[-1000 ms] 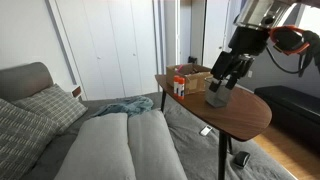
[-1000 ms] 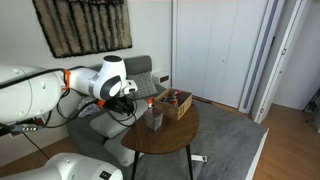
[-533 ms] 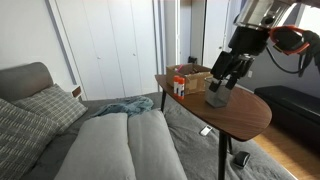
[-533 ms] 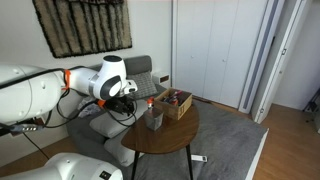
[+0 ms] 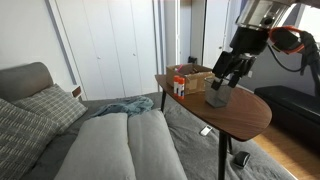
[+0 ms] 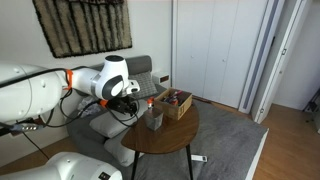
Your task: Turn the basket upside down then put one stick of glue on top of the basket
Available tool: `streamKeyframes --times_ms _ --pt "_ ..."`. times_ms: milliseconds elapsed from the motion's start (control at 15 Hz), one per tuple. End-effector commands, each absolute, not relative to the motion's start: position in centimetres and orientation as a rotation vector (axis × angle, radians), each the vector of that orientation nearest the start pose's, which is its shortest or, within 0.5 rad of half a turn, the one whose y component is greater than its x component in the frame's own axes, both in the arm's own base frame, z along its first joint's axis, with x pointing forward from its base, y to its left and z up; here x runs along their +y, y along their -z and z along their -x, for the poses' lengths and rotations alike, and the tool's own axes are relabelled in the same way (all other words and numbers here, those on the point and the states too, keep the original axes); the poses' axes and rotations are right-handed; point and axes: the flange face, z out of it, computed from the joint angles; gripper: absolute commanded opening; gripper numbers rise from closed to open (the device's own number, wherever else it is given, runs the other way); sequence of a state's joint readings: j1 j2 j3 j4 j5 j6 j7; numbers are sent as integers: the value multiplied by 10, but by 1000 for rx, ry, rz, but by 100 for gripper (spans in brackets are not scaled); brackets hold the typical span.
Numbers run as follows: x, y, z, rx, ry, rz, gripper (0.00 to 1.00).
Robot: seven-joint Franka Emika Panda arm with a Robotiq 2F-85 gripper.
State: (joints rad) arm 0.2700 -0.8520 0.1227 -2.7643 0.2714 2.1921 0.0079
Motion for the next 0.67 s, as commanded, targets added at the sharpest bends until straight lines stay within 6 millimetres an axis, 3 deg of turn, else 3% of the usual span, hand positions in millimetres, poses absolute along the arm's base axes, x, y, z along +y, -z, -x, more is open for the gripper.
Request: streamKeyframes --times_ms 0,267,600 --pt "86 -488 -324 -141 439 3010 100" --pt "42 -508 -352 51 480 3078 100" --pt "15 -482 -383 55 326 3096 100"
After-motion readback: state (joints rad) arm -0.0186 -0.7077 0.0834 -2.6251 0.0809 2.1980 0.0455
